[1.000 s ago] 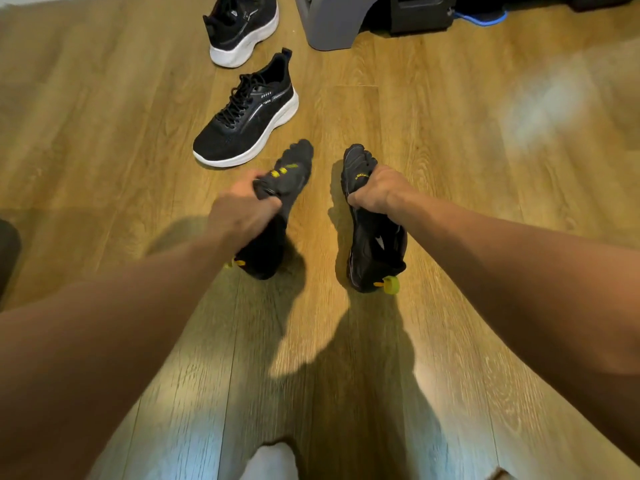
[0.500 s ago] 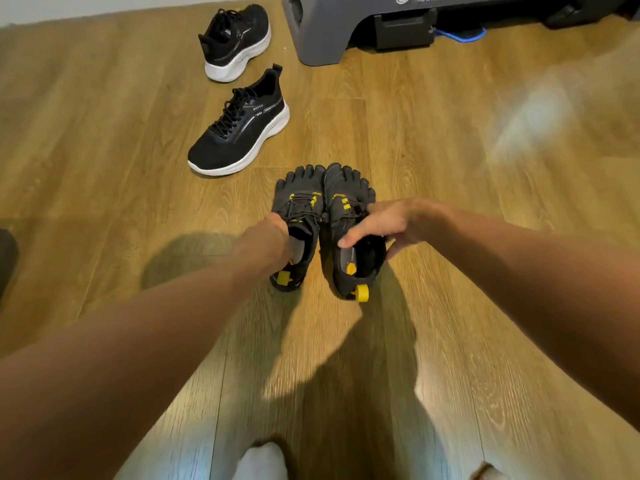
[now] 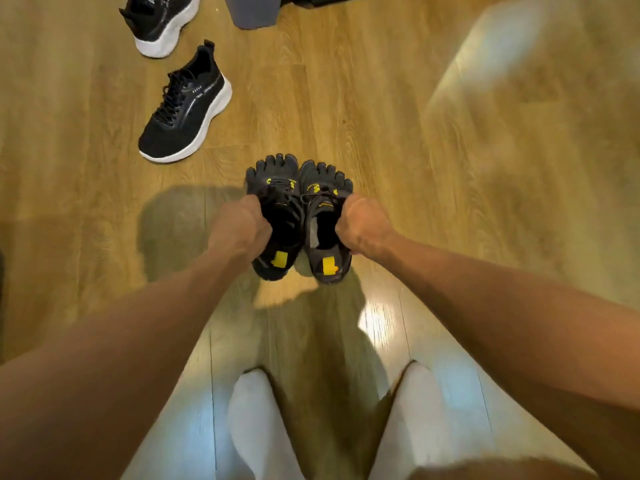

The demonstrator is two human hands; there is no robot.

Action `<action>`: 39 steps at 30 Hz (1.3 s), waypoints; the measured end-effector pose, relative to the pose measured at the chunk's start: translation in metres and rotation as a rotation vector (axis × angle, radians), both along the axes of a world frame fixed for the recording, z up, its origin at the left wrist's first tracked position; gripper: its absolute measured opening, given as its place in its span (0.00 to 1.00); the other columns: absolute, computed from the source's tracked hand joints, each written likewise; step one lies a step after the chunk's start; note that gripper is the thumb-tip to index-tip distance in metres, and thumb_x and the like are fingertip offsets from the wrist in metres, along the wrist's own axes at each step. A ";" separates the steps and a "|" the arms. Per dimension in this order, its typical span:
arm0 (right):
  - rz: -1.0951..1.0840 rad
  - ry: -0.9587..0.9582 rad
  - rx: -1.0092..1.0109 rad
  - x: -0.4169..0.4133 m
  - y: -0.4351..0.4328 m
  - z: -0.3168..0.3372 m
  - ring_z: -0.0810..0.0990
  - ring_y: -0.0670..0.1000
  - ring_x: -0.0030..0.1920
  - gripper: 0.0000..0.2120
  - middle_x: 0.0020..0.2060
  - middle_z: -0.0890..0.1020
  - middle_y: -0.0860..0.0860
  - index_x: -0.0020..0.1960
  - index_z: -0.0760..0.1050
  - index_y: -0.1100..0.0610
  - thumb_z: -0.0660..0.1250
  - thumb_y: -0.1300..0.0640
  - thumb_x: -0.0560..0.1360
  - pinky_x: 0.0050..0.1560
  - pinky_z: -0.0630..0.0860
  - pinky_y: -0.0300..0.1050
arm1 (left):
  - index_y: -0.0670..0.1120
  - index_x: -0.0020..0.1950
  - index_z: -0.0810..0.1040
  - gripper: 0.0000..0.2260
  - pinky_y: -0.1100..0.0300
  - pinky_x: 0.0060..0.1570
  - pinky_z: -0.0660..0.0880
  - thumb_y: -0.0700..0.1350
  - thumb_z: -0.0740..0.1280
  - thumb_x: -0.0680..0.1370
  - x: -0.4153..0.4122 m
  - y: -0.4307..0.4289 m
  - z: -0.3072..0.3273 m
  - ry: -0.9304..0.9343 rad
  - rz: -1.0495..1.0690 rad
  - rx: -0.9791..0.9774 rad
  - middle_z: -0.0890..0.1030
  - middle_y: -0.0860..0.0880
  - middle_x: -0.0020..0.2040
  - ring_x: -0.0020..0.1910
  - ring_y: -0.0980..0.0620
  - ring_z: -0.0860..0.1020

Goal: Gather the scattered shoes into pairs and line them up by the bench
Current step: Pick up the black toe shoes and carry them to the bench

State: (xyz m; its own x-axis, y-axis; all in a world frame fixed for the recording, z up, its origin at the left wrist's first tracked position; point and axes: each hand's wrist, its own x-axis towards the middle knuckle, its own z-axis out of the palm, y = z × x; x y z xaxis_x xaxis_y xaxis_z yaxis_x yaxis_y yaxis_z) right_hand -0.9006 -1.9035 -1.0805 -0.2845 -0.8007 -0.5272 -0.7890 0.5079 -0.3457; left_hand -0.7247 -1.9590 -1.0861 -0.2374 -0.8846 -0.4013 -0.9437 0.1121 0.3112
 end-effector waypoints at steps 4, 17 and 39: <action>-0.104 0.027 0.034 -0.025 0.038 0.084 0.81 0.59 0.46 0.09 0.46 0.81 0.60 0.53 0.74 0.64 0.59 0.65 0.74 0.40 0.76 0.46 | 0.37 0.53 0.74 0.09 0.53 0.40 0.71 0.36 0.58 0.75 -0.021 0.037 0.082 0.029 0.026 0.072 0.77 0.37 0.47 0.43 0.39 0.75; -0.509 0.025 0.024 -0.113 0.158 0.520 0.79 0.62 0.52 0.11 0.50 0.81 0.62 0.53 0.74 0.62 0.59 0.63 0.72 0.46 0.76 0.48 | 0.40 0.60 0.74 0.12 0.52 0.51 0.75 0.39 0.59 0.77 -0.142 0.084 0.502 0.033 -0.359 0.037 0.80 0.38 0.54 0.53 0.38 0.78; -1.175 0.541 -0.291 -0.198 0.627 0.821 0.78 0.63 0.53 0.14 0.53 0.80 0.59 0.59 0.73 0.58 0.64 0.61 0.74 0.45 0.73 0.52 | 0.40 0.48 0.75 0.07 0.53 0.39 0.66 0.38 0.58 0.75 -0.363 0.492 0.803 0.447 -1.128 -0.336 0.76 0.40 0.44 0.41 0.40 0.70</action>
State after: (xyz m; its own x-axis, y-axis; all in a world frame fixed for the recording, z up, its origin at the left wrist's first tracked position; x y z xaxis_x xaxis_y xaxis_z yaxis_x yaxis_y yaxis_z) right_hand -1.0982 -1.2768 -0.2596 -0.9998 0.0012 0.0191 -0.0053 0.9402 -0.3406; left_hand -1.0875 -1.4670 -0.2826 -0.9829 -0.1445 0.1140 -0.0916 0.9213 0.3779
